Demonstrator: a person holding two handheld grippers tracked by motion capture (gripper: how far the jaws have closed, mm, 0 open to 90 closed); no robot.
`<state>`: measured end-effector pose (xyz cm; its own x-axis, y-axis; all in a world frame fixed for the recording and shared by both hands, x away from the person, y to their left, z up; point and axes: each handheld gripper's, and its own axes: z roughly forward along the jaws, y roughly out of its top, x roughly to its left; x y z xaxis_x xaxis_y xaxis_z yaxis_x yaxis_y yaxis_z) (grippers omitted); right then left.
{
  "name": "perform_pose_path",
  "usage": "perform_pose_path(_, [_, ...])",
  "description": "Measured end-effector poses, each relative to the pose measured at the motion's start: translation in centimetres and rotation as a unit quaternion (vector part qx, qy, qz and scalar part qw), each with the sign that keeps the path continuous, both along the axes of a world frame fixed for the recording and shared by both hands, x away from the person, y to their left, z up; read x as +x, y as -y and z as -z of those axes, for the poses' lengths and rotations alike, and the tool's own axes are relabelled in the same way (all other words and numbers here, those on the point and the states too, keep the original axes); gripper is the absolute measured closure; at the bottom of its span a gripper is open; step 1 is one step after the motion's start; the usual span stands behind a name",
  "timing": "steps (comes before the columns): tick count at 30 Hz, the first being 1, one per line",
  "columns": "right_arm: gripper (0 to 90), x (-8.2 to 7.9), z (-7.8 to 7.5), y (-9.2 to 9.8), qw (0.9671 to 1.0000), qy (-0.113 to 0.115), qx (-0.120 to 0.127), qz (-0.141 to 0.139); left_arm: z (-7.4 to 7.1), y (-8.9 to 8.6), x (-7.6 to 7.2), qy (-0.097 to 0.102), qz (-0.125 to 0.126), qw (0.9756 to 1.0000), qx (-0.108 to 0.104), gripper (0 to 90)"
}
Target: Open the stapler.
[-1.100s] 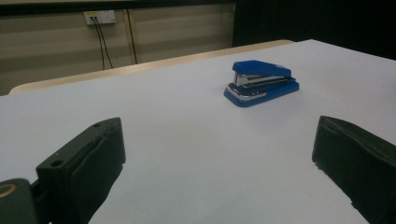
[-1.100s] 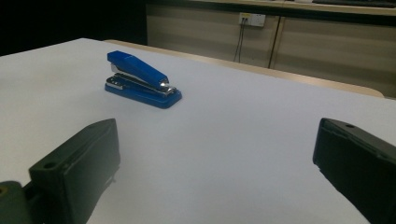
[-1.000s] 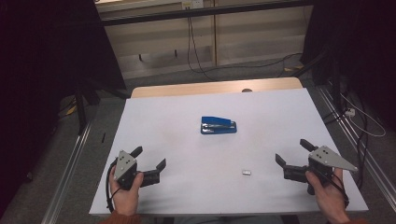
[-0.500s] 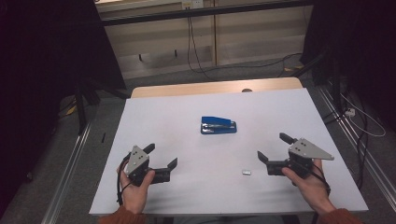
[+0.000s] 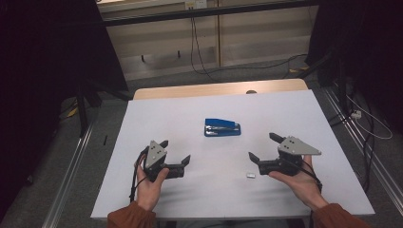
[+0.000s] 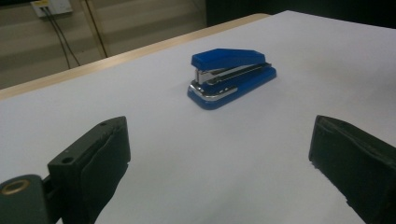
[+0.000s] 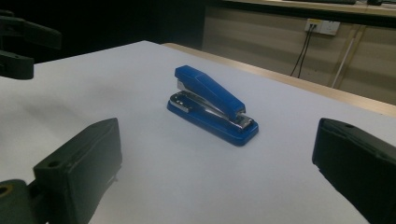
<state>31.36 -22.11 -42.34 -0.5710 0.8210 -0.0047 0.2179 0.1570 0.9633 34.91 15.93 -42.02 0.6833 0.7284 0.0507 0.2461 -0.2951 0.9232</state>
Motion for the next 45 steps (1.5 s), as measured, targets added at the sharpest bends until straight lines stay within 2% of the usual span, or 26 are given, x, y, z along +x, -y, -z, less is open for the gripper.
perform_pose_path(2, [2.8, 0.4, 0.0, -0.3, 1.0, 0.002, -0.004, -0.002, 0.0, 0.5, 0.4, -0.005, 0.011, 0.9999, 0.0, 5.5])
perform_pose_path(4, [3.2, 0.8, 0.0, -0.7, 1.0, -0.002, -0.001, -0.005, 0.1, 1.1, 0.8, -0.01, 0.031, 0.9994, -0.01, 5.6])
perform_pose_path(7, [7.0, 1.3, 0.1, -1.1, 0.9999, -0.009, 0.0, -0.013, 0.3, 1.6, 1.3, -0.018, 0.029, 0.9994, -0.004, 5.6])
perform_pose_path(10, [8.3, 1.8, 0.3, -1.5, 0.9997, -0.017, 0.003, -0.02, 0.4, 2.0, 1.8, -0.017, 0.022, 0.9996, 0.0, 5.6])
perform_pose_path(12, [11.0, 2.2, 0.3, -1.8, 0.9993, -0.026, 0.008, -0.028, 0.4, 2.3, 2.3, -0.018, 0.025, 0.9995, -0.007, 5.6])
perform_pose_path(15, [12.8, 2.8, 0.1, -2.2, 0.9991, -0.022, 0.007, -0.035, 0.2, 2.9, 2.8, 0.001, 0.019, 0.9998, -0.011, 3.7])
perform_pose_path(16, [12.8, 3.0, 0.0, -2.3, 0.9989, -0.024, 0.008, -0.039, 0.2, 3.0, 2.9, 0.001, 0.018, 0.9998, -0.011, 3.4])
perform_pose_path(18, [12.9, 3.4, -0.2, -2.6, 0.9986, -0.028, 0.017, -0.042, 0.1, 3.2, 3.4, -0.013, 0.023, 0.9993, -0.027, 3.5])
perform_pose_path(21, [13.2, 3.8, -0.2, -2.8, 0.9983, -0.03, 0.021, -0.045, 0.3, 3.4, 3.8, -0.013, 0.022, 0.9994, -0.025, 3.5])
perform_pose_path(22, [13.3, 3.9, -0.2, -3.0, 0.9982, -0.031, 0.019, -0.048, 0.5, 3.5, 4.0, -0.012, 0.024, 0.9995, -0.018, 3.5])
perform_pose_path(23, [14.3, 4.3, -0.2, -3.3, 0.9982, -0.033, 0.016, -0.047, 0.9, 3.7, 4.5, -0.019, 0.026, 0.9995, -0.009, 3.6])
perform_pose_path(25, [14.7, 4.7, -0.2, -3.6, 0.9981, -0.038, 0.008, -0.047, 1.2, 3.9, 4.9, -0.024, 0.026, 0.9993, -0.011, 3.9])
perform_pose_path(26, [14.7, 5.0, -0.3, -3.7, 0.9981, -0.04, 0.005, -0.046, 1.2, 4.0, 5.1, -0.024, 0.025, 0.9993, -0.01, 3.9])
perform_pose_path(28, [14.6, 5.5, -0.2, -4.0, 0.9977, -0.047, 0.015, -0.046, 1.2, 4.3, 5.5, -0.008, 0.026, 0.9996, 0.001, 3.8])
perform_pose_path(30, [14.8, 6.0, -0.2, -4.3, 0.9974, -0.054, 0.024, -0.042, 1.3, 4.4, 6.0, 0.002, 0.026, 0.9996, -0.001, 3.5])
perform_pose_path(33, [16.1, 6.7, -0.3, -4.7, 0.9977, -0.053, 0.012, -0.041, 1.4, 4.6, 6.6, -0.005, 0.026, 0.9996, -0.002, 3.3])
perform_pose_path(34, [17.0, 6.9, -0.3, -4.8, 0.9976, -0.052, 0.012, -0.043, 1.4, 4.9, 7.2, 0.001, 0.02, 0.9998, 0.008, 3.4])
perform_pose_path(36, [18.7, 7.4, -0.4, -5.0, 0.9974, -0.055, 0.009, -0.046, 1.3, 5.0, 7.7, 0.01, 0.022, 0.9997, -0.007, 3.3])
perform_pose_path(39, [21.6, 8.1, -0.6, -5.3, 0.9977, -0.049, 0.003, -0.047, 1.1, 5.3, 8.6, 0.007, 0.022, 0.9997, 0.003, 3.3])
perform_pose_path(43, [24.5, 9.0, -0.6, -5.9, 0.9971, -0.053, -0.005, -0.054, 0.7, 5.9, 9.4, 0.008, 0.028, 0.9995, -0.012, 3.7])
perform_pose_path(45, [25.8, 9.4, -0.6, -6.3, 0.9968, -0.055, -0.009, -0.058, 0.5, 6.2, 9.8, 0.01, 0.029, 0.9995, -0.012, 3.8])
